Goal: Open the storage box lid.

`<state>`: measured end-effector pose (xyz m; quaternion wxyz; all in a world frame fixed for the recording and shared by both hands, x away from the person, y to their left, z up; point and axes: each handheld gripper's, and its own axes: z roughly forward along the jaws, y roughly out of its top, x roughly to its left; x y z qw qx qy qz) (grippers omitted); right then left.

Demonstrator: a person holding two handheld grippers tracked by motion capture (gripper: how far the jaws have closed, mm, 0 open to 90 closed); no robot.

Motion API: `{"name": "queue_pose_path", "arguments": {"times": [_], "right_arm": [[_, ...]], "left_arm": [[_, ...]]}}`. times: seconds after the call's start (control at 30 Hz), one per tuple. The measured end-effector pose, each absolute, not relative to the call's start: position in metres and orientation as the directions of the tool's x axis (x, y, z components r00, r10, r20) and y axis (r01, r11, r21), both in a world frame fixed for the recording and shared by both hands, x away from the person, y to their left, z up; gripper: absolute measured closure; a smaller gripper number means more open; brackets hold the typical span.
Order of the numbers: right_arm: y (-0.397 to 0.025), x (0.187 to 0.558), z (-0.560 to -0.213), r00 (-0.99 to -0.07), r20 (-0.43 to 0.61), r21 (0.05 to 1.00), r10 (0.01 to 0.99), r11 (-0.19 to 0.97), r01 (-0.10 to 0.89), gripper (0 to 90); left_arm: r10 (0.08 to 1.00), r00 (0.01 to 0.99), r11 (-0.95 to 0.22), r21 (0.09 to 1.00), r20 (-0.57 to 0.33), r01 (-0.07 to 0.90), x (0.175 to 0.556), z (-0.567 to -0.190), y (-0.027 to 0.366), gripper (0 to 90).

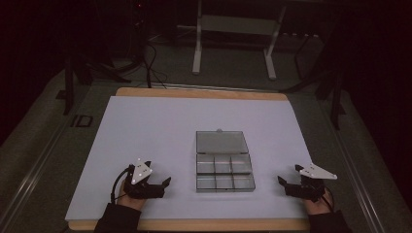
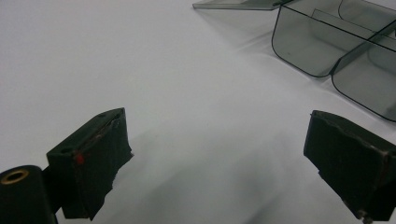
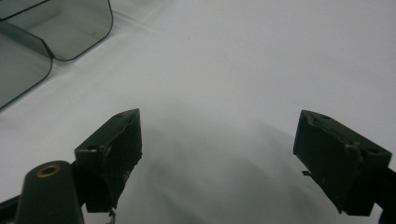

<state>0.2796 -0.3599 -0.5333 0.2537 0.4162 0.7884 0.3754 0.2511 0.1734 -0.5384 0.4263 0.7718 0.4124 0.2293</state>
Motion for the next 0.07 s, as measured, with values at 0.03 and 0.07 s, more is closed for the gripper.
{"name": "queue_pose_path", "arguments": {"times": [0.03, 0.07], "right_arm": [[-0.36, 0.2795, -0.5333, -0.521, -0.088, 0.804, 0.849, 0.369, 0.466, 15.4], [-0.3599, 0.2795, -0.5333, -0.517, -0.09, 0.804, 0.851, 0.369, 0.466, 15.4]], "left_arm": [[0.833, 0.554, -0.294, 0.847, -0.001, 0.443, 0.2512, -0.5385, 0.1737, 8.2], [0.834, 0.553, -0.29, 0.848, -0.004, 0.444, 0.2513, -0.5385, 0.1739, 8.2]]}}
